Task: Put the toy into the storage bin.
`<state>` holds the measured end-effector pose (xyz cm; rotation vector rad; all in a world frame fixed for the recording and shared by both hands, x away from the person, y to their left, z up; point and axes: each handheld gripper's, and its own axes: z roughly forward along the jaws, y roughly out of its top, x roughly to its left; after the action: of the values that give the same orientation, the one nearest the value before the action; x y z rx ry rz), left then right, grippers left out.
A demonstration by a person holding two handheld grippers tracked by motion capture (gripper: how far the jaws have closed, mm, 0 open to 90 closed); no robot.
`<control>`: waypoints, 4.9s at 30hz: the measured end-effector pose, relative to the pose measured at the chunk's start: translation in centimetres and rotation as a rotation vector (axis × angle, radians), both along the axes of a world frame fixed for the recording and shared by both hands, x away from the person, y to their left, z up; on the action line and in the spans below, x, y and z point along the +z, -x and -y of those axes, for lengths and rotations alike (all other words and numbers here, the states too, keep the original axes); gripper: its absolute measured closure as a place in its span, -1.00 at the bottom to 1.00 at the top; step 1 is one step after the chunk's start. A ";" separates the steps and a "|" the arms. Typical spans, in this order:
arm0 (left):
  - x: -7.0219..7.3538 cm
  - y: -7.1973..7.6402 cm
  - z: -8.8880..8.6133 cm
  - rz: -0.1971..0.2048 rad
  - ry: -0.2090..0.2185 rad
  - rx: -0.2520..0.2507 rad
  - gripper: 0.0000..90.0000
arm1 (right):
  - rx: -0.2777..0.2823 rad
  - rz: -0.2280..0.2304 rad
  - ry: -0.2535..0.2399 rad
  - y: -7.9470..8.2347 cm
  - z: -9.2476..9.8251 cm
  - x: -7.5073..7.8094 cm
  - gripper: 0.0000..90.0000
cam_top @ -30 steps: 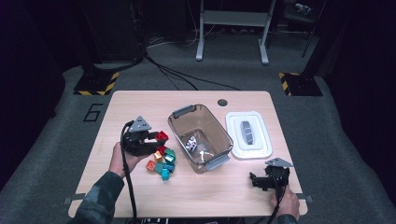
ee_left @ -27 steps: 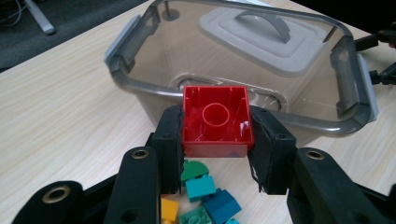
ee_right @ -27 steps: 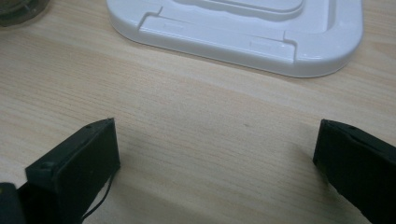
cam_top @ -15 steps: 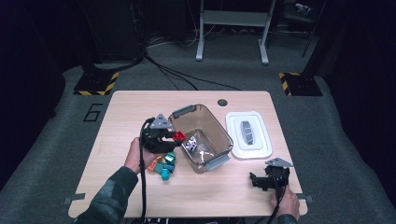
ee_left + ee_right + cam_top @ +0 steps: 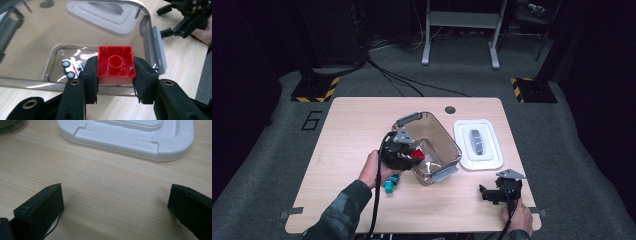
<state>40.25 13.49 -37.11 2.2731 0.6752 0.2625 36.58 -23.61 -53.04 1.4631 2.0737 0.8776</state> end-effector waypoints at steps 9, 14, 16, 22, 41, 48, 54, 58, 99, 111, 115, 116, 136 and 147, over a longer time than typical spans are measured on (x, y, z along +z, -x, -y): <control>-0.3 0.3 1.4 -0.038 -0.047 -0.053 0.31 | 0.000 0.000 0.000 0.0 0.0 0.0 -1.00; -0.4 0.3 1.6 -0.061 -0.060 -0.063 0.30 | 0.000 0.000 0.000 0.0 0.0 0.0 -1.00; -0.4 0.3 1.6 -0.066 -0.069 -0.069 0.30 | 0.000 0.000 0.000 0.0 0.0 0.0 -1.00; -0.2 0.5 1.4 -0.059 -0.067 -0.072 -0.11 | 0.000 0.000 0.000 0.0 0.0 0.0 -1.00; -1.1 1.2 -7.1 0.035 0.000 0.193 -0.74 | 0.000 0.001 0.001 0.0 0.0 0.0 -1.00; -5.1 1.0 -11.2 0.029 -0.062 0.337 -0.81 | 0.000 0.001 0.001 0.0 0.0 0.0 -1.00; -9.1 0.8 -12.9 0.001 -0.090 0.434 -0.75 | -0.001 0.001 0.002 0.0 0.0 0.0 -1.00; -11.0 0.8 -13.0 -0.038 -0.090 0.441 -0.61 | -0.001 0.000 0.002 0.0 0.0 0.0 -1.00; -12.0 0.6 -13.5 -0.122 -0.083 0.446 0.31 | 0.016 0.000 0.002 -0.1 0.1 0.0 -1.00; -9.3 0.7 -14.1 -0.087 -0.044 0.434 0.31 | 0.014 0.000 0.000 -0.1 0.1 0.0 -1.00; -8.3 0.6 -14.0 -0.086 -0.034 0.424 0.32 | 0.014 0.000 -0.001 -0.1 0.1 0.0 -1.00; -8.2 0.6 -13.9 -0.089 -0.022 0.433 0.31 | 0.015 0.000 0.000 -0.1 0.1 0.0 -1.00; -1.4 -0.3 -11.3 -0.011 -0.022 0.332 0.32 | 0.015 0.000 -0.001 -0.1 0.1 0.0 -1.00; 1.6 -1.1 -8.8 0.014 0.019 0.289 0.32 | 0.015 0.000 -0.001 -0.1 0.1 0.0 -1.00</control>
<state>41.36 22.24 -35.51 2.1497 0.9947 0.4075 36.71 -23.68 -53.03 1.4496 2.0877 0.8842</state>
